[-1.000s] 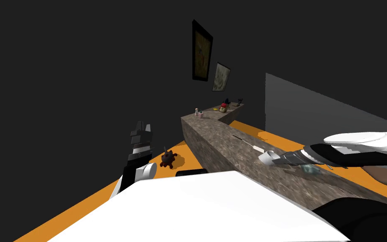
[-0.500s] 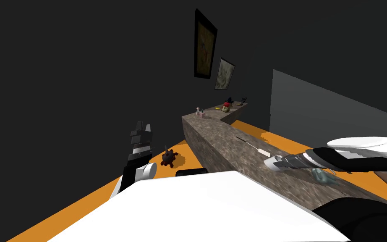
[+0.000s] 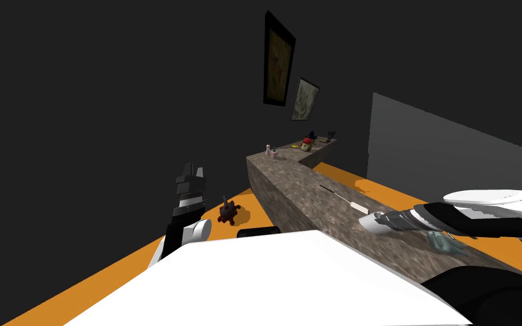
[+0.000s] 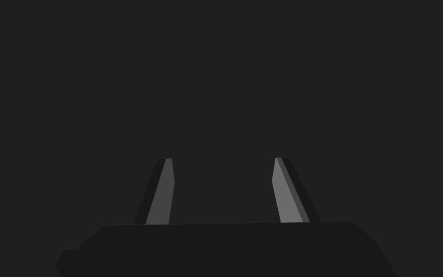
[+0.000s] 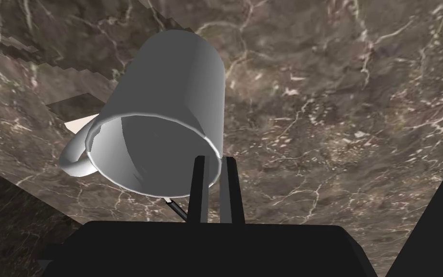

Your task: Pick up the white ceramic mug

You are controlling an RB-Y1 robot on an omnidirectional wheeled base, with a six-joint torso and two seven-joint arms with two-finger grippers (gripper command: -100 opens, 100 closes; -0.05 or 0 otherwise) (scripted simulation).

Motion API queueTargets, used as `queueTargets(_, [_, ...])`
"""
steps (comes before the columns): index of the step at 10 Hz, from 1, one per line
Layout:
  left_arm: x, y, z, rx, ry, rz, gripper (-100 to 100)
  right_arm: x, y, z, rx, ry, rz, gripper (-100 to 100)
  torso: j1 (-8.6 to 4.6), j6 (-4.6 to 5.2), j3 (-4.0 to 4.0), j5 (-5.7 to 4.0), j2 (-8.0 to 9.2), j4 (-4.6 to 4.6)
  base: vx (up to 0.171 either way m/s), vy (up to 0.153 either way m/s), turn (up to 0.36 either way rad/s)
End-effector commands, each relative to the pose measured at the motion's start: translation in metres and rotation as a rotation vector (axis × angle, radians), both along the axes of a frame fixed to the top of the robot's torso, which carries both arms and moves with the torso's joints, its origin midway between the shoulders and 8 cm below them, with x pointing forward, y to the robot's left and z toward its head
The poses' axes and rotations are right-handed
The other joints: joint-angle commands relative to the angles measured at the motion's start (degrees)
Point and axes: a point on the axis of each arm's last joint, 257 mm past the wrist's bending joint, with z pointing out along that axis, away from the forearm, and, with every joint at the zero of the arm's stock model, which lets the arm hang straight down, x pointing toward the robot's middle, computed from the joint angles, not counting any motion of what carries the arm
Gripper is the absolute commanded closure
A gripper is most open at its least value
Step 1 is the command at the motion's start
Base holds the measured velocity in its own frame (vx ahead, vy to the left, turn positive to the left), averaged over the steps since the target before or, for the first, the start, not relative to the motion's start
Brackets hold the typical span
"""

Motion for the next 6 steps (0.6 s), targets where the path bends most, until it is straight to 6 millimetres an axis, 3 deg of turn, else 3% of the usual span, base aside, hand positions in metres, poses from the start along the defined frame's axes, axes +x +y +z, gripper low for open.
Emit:
queueTargets(1, [0.0,0.0,0.0,0.0,0.0,0.0,0,0.0,0.0,0.0,0.0,0.0,0.0,100,0.0,0.0,0.0,0.0,0.0,0.0,0.0,0.0,0.0])
queueTargets(3, [0.0,0.0,0.0,0.0,0.0,0.0,0,0.0,0.0,0.0,0.001,0.0,-0.001,100,0.01,-0.02,0.0,0.01,0.0,0.0,0.0,0.0,0.0])
queueTargets(4, [0.0,0.0,0.0,0.0,0.0,0.0,0,0.0,0.0,0.0,0.001,0.0,-0.002,0,0.01,-0.02,0.0,0.01,0.0,0.0,0.0,0.0,0.0])
queueTargets(5, [0.0,0.0,0.0,0.0,0.0,0.0,0,0.009,0.002,0.009,0.0,0.002,0.015,100,0.02,-0.02,0.0,0.02,0.0,0.0,-0.004,0.004,-0.12])
queueTargets(6, [0.0,0.0,0.0,0.0,0.0,0.0,0,0.014,0.003,0.014,0.0,0.003,0.023,100,0.05,0.01,0.01,0.06,0.03,0.01,-0.005,0.015,-0.122])
